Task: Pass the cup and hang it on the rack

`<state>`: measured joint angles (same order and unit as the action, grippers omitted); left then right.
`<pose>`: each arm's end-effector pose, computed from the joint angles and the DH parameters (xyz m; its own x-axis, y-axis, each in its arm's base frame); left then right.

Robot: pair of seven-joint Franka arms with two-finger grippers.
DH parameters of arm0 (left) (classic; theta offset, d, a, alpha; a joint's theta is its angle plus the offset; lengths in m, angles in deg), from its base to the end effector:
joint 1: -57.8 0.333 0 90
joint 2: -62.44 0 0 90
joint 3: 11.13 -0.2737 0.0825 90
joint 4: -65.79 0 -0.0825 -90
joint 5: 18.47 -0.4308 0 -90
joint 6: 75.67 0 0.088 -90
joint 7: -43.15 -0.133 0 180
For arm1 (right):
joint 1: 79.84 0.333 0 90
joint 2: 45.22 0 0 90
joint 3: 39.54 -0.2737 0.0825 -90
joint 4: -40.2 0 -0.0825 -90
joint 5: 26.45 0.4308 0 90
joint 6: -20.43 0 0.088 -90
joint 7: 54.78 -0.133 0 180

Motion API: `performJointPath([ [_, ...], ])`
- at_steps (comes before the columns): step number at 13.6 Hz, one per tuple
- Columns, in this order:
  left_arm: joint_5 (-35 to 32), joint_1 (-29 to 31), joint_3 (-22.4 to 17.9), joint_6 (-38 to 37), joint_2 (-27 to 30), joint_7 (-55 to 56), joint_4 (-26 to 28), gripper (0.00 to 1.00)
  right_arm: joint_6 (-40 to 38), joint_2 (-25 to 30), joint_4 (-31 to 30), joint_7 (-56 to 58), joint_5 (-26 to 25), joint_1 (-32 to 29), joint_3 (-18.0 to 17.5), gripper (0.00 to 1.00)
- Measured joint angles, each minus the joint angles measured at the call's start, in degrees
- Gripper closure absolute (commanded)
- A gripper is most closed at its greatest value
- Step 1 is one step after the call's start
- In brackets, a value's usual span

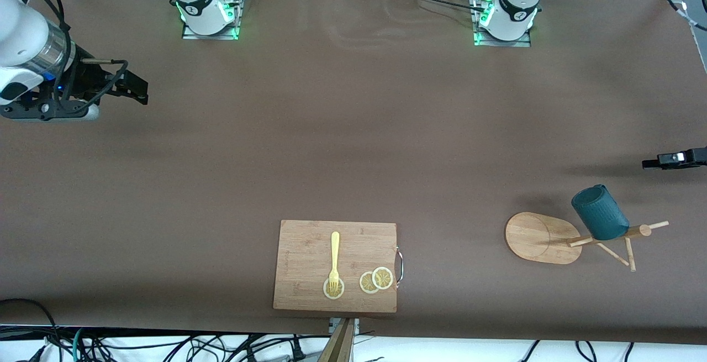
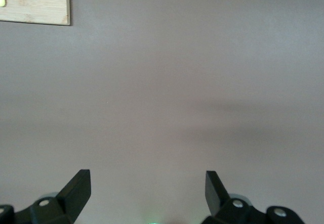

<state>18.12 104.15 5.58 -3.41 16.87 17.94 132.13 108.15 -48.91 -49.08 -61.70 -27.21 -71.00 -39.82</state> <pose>0.6186 0.2995 0.2858 0.9864 0.0081 -0.1640 0.1474 -0.4838 0.8627 0.6025 0.0948 0.5204 0.9953 0.0373 -0.0893 0.0395 -0.9989 0.0239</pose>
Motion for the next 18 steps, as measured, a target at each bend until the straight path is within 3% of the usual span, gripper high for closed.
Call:
performJointPath([
  [5, -21.5, -13.7, 0.3, 3.3, 12.3, 4.2, -0.5, 0.0, 0.0, 0.2, 0.0, 0.1, 0.0, -0.4, 0.7, 0.0],
  [10, -41.4, -28.0, 0.5, 5.9, 18.5, 11.4, -0.3, 0.0, 0.1, 0.2, 0.0, 0.1, 0.0, -0.4, 1.2, 0.0],
  [14, -49.0, -36.9, 0.4, 5.9, 20.3, 16.7, -0.2, 0.0, 0.1, 0.2, 0.0, 0.1, 0.1, -0.4, 1.2, 0.0],
  [18, -49.3, -40.0, 0.5, 6.1, 21.9, 18.0, -0.2, 0.0, 0.8, 0.2, 0.0, 0.1, 0.1, -0.4, 1.2, 0.0],
])
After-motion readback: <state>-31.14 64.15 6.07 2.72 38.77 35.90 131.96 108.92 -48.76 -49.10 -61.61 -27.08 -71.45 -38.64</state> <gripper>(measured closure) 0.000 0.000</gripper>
